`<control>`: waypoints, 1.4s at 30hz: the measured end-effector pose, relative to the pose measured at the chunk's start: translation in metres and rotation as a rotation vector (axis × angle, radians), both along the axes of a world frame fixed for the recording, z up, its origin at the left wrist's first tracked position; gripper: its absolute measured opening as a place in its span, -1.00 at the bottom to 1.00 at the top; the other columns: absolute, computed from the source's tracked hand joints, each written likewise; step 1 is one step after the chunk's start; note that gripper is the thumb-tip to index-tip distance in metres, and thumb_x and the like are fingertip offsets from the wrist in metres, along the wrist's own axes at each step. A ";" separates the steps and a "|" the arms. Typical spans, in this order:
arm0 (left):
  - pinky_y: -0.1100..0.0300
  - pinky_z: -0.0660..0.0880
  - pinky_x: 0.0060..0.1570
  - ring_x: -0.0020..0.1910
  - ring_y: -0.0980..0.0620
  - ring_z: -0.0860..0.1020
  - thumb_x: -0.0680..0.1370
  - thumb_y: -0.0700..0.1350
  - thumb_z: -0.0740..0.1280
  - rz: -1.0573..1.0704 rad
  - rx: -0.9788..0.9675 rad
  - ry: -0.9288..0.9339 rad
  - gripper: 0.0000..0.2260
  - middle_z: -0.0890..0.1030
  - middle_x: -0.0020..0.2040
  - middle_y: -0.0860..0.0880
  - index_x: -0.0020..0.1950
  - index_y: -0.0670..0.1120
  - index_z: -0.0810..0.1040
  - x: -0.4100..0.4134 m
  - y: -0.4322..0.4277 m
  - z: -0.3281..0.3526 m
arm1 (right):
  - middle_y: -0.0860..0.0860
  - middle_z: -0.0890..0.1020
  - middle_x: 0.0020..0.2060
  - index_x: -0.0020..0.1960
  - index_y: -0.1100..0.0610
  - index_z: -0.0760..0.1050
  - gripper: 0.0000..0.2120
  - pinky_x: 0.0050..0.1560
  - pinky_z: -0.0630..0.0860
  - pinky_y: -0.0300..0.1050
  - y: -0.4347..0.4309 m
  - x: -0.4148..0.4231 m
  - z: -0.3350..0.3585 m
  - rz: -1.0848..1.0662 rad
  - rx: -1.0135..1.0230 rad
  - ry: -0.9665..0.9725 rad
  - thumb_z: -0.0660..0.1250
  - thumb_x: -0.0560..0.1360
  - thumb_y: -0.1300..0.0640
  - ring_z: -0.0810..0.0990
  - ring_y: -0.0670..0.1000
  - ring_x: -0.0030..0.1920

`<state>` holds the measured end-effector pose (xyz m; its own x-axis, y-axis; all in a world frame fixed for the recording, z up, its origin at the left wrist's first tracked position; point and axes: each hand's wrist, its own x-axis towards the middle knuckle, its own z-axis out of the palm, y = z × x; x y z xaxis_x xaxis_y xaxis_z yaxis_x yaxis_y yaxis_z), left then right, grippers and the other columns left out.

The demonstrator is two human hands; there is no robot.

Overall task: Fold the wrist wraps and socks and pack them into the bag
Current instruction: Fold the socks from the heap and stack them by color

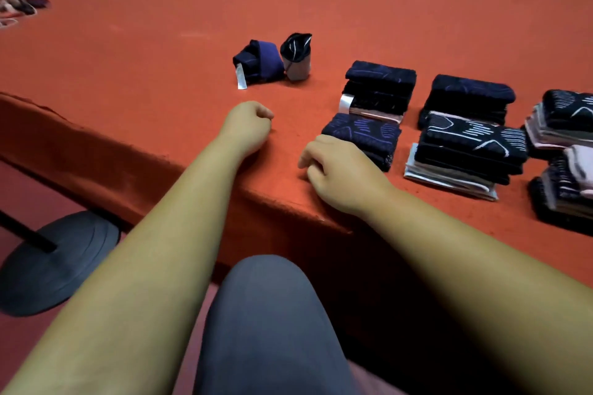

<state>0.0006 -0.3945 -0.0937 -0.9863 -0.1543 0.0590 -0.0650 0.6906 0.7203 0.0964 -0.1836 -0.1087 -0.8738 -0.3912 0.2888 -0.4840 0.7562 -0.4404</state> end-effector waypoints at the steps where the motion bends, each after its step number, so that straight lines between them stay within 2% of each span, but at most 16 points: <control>1: 0.05 0.55 0.29 0.21 -0.09 0.65 0.56 -0.26 0.27 -0.012 -0.052 0.012 -0.70 0.71 0.19 -0.06 0.17 -0.02 0.70 -0.009 -0.007 0.002 | -0.03 0.60 -0.01 0.02 0.01 0.61 -0.74 0.10 0.57 0.11 -0.004 -0.005 -0.004 0.001 0.012 0.001 0.17 0.49 0.08 0.61 0.09 0.04; 5: 0.10 0.45 0.35 0.35 -0.13 0.56 0.59 -0.26 0.28 -0.012 -0.168 0.029 -0.62 0.61 0.36 -0.15 0.40 -0.10 0.59 -0.055 -0.029 0.006 | -0.08 0.58 0.01 0.04 -0.02 0.61 -0.72 0.05 0.58 0.09 -0.008 -0.015 -0.019 -0.030 0.020 0.028 0.14 0.51 0.02 0.60 0.06 0.06; 10: 0.06 0.42 0.35 0.39 -0.21 0.50 0.58 -0.23 0.26 0.017 -0.218 0.006 -0.47 0.48 0.44 -0.21 0.56 0.02 0.43 -0.107 -0.047 0.002 | -0.11 0.58 0.00 0.02 -0.02 0.62 -0.68 0.06 0.58 0.08 -0.008 -0.020 -0.022 -0.002 -0.045 0.019 0.11 0.49 -0.02 0.61 0.02 0.04; 13: 0.04 0.47 0.37 0.34 -0.20 0.55 0.54 -0.24 0.25 0.007 -0.173 -0.012 -0.39 0.52 0.41 -0.18 0.59 0.10 0.40 -0.132 -0.046 0.001 | -0.11 0.58 -0.01 0.00 -0.03 0.61 -0.70 0.07 0.57 0.08 -0.007 -0.021 -0.025 0.007 -0.055 0.028 0.12 0.49 -0.02 0.60 0.01 0.03; 18: -0.02 0.53 0.38 0.38 -0.15 0.57 0.42 -0.20 0.27 -0.033 -0.093 -0.025 -0.28 0.53 0.47 -0.14 0.60 0.13 0.40 -0.179 -0.050 -0.012 | -0.14 0.57 -0.04 -0.04 -0.04 0.59 -0.78 0.06 0.56 0.07 -0.004 -0.024 -0.029 0.019 -0.101 0.031 0.17 0.50 0.02 0.59 -0.03 0.01; 22: 0.09 0.62 0.09 0.16 -0.13 0.67 0.49 -0.26 0.26 0.011 0.050 -0.032 -0.29 0.57 0.42 -0.11 0.64 0.14 0.36 -0.177 -0.042 -0.010 | -0.15 0.55 -0.05 -0.05 -0.05 0.58 -0.80 0.03 0.56 0.06 -0.003 -0.024 -0.031 0.027 -0.108 0.035 0.18 0.51 0.01 0.57 -0.05 0.00; 25: 0.23 0.54 -0.22 -0.11 0.01 0.64 0.54 -0.31 0.24 0.036 0.164 0.044 -0.36 0.62 0.37 -0.05 0.60 0.10 0.43 -0.177 -0.040 -0.013 | -0.15 0.54 -0.06 -0.06 -0.05 0.56 -0.81 0.03 0.57 0.06 -0.003 -0.026 -0.032 0.032 -0.111 0.034 0.17 0.51 0.00 0.57 -0.06 -0.01; 27: 0.25 0.48 -0.33 -0.31 0.06 0.56 0.55 -0.34 0.21 0.072 0.261 0.098 -0.40 0.70 0.18 -0.02 0.55 0.08 0.51 -0.178 -0.043 -0.020 | -0.16 0.54 -0.06 -0.07 -0.06 0.56 -0.82 0.02 0.56 0.05 -0.003 -0.026 -0.033 0.026 -0.120 0.032 0.18 0.51 0.01 0.57 -0.07 -0.02; 30: 0.24 0.49 -0.38 -0.42 0.09 0.51 0.56 -0.32 0.28 0.122 0.407 0.160 -0.50 0.68 -0.10 0.01 0.43 0.08 0.62 -0.167 -0.041 -0.018 | -0.16 0.54 -0.07 -0.07 -0.06 0.56 -0.84 0.01 0.55 0.03 -0.003 -0.026 -0.033 0.014 -0.123 0.035 0.20 0.52 0.01 0.56 -0.08 -0.03; 31: 0.25 0.51 -0.36 -0.41 0.12 0.54 0.56 -0.29 0.34 0.144 0.445 0.186 -0.57 0.69 -0.13 0.00 0.35 0.08 0.66 -0.163 -0.040 -0.017 | -0.16 0.54 -0.07 -0.07 -0.06 0.57 -0.84 0.01 0.55 0.03 -0.003 -0.026 -0.032 0.012 -0.120 0.036 0.20 0.52 0.01 0.56 -0.08 -0.03; 33: 0.19 0.65 -0.17 -0.22 0.12 0.69 0.51 -0.22 0.48 0.196 0.488 0.245 -0.69 0.75 -0.06 0.03 0.19 0.08 0.75 -0.153 -0.042 -0.014 | -0.15 0.55 -0.08 -0.07 -0.05 0.57 -0.84 0.01 0.55 0.03 -0.004 -0.025 -0.031 0.009 -0.119 0.040 0.20 0.52 0.01 0.57 -0.06 -0.04; 34: 0.06 0.70 -0.06 -0.12 0.06 0.74 0.47 -0.17 0.52 0.217 0.481 0.260 -0.74 0.77 -0.04 0.05 0.11 0.10 0.77 -0.148 -0.046 -0.014 | -0.15 0.55 -0.08 -0.07 -0.05 0.57 -0.83 0.01 0.55 0.04 -0.004 -0.024 -0.030 0.004 -0.120 0.043 0.20 0.51 0.02 0.57 -0.05 -0.04; 36: -0.16 0.70 0.05 -0.06 -0.01 0.76 0.40 -0.11 0.55 0.225 0.441 0.272 -0.80 0.78 -0.08 0.07 -0.02 0.13 0.78 -0.138 -0.052 -0.014 | -0.14 0.55 -0.09 -0.07 -0.04 0.57 -0.83 0.00 0.55 0.04 -0.005 -0.022 -0.028 -0.008 -0.116 0.050 0.20 0.51 0.02 0.57 -0.03 -0.05; 37: -0.15 0.70 0.09 -0.05 0.02 0.76 0.41 -0.11 0.55 0.228 0.418 0.285 -0.82 0.78 -0.09 0.08 -0.04 0.11 0.78 -0.128 -0.052 -0.012 | -0.13 0.55 -0.09 -0.08 -0.03 0.57 -0.83 -0.01 0.55 0.05 -0.005 -0.021 -0.027 -0.014 -0.110 0.053 0.20 0.50 0.02 0.57 -0.01 -0.05; 39: 0.00 0.67 0.17 -0.03 0.12 0.74 0.46 -0.16 0.55 0.231 0.370 0.327 -0.83 0.78 -0.06 0.09 0.01 0.04 0.79 -0.098 -0.043 -0.003 | -0.10 0.55 -0.10 -0.07 0.00 0.56 -0.84 -0.02 0.54 0.05 -0.005 -0.016 -0.024 -0.028 -0.079 0.060 0.20 0.50 0.03 0.58 0.03 -0.04; 42: 0.10 0.65 0.15 -0.04 0.19 0.72 0.50 -0.13 0.53 0.202 0.280 0.370 -0.86 0.77 -0.06 0.11 0.04 0.01 0.80 -0.047 -0.030 0.007 | -0.04 0.56 -0.06 -0.03 0.03 0.57 -0.86 -0.02 0.53 0.05 -0.006 -0.008 -0.020 -0.058 0.004 0.066 0.25 0.55 0.05 0.59 0.10 0.01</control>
